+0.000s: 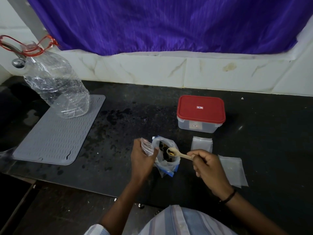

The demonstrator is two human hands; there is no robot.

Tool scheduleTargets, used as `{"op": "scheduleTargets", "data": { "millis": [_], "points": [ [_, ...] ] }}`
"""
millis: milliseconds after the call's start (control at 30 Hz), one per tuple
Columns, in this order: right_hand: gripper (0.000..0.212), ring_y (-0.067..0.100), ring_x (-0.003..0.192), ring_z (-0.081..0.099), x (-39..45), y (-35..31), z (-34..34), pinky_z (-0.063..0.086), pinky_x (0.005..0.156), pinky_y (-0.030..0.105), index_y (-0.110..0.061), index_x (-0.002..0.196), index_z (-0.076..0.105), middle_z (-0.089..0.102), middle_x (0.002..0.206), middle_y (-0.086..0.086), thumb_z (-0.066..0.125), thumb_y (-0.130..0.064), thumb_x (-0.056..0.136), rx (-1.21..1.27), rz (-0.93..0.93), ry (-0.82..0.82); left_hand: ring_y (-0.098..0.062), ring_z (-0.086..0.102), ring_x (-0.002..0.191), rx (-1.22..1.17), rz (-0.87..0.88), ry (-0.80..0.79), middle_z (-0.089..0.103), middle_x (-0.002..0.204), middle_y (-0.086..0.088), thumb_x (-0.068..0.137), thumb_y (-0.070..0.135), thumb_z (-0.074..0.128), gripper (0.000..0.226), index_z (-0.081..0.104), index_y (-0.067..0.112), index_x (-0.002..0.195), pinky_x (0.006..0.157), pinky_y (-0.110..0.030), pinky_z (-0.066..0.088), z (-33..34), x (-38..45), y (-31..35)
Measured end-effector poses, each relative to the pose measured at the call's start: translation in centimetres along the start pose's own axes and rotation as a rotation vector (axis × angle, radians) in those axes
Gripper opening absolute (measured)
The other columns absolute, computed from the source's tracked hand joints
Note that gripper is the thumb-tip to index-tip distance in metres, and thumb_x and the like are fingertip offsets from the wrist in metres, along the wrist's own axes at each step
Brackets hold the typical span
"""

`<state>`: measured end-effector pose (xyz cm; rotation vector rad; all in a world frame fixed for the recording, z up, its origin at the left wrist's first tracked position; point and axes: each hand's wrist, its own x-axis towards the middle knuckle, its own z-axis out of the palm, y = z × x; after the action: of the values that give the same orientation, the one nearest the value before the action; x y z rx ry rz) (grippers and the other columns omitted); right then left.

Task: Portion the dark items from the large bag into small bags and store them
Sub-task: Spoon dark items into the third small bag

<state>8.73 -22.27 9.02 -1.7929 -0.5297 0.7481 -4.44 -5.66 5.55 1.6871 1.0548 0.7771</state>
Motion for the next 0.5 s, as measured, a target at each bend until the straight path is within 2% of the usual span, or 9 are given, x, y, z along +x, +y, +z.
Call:
{"op": "scheduleTargets", "data": {
  "millis": [67,200,300,433,500],
  "points": [
    [0.024,0.011,0.053,0.051,-0.4,-1.2,-0.6,0.044,0.049,0.019,-0.019,0.097,0.072,0.058,0.063,0.003,0.051,-0.008,0.097,0.058,-0.029,-0.001,-0.006,0.061,0.074,0.044,0.100,-0.035,0.062,0.084,0.000,0.082,0.009,0.077,0.032,0.051,0.026,0.091,0.064,-0.014,0.049,-0.2,0.1,0.4],
    [0.026,0.013,0.050,0.049,-0.7,-4.0,-1.2,0.042,0.047,0.020,-0.018,0.096,0.073,0.056,0.058,0.001,0.051,-0.004,0.096,0.116,-0.121,-0.029,0.003,0.060,0.075,0.079,0.209,-0.175,0.059,0.083,0.005,0.081,0.000,0.076,0.041,0.050,0.030,0.092,0.066,-0.009,0.047,0.1,0.2,1.0],
    [0.026,0.011,0.049,0.049,-0.7,-5.5,-0.9,0.042,0.047,0.019,-0.020,0.095,0.073,0.057,0.057,0.001,0.052,-0.005,0.096,0.096,-0.171,-0.059,-0.002,0.061,0.075,0.097,0.287,-0.193,0.060,0.083,0.005,0.081,0.001,0.076,0.044,0.049,0.033,0.094,0.066,-0.010,0.046,0.7,0.3,1.0],
    [0.024,0.010,0.050,0.051,-0.7,-6.0,-0.5,0.043,0.047,0.021,-0.021,0.094,0.073,0.059,0.058,0.000,0.054,-0.006,0.095,0.047,-0.215,-0.078,-0.012,0.063,0.076,0.107,0.313,-0.169,0.063,0.087,0.002,0.081,0.010,0.075,0.032,0.052,0.022,0.099,0.066,-0.025,0.053,1.2,0.4,1.2],
    [0.023,0.004,0.053,0.055,-0.7,-5.9,-0.4,0.044,0.051,0.018,-0.021,0.096,0.074,0.062,0.061,-0.010,0.056,-0.006,0.095,-0.069,-0.280,-0.088,-0.011,0.063,0.076,0.120,0.333,-0.174,0.063,0.086,0.004,0.079,0.011,0.075,0.035,0.050,0.024,0.099,0.066,-0.024,0.052,1.2,0.4,1.3]
  ]
}}
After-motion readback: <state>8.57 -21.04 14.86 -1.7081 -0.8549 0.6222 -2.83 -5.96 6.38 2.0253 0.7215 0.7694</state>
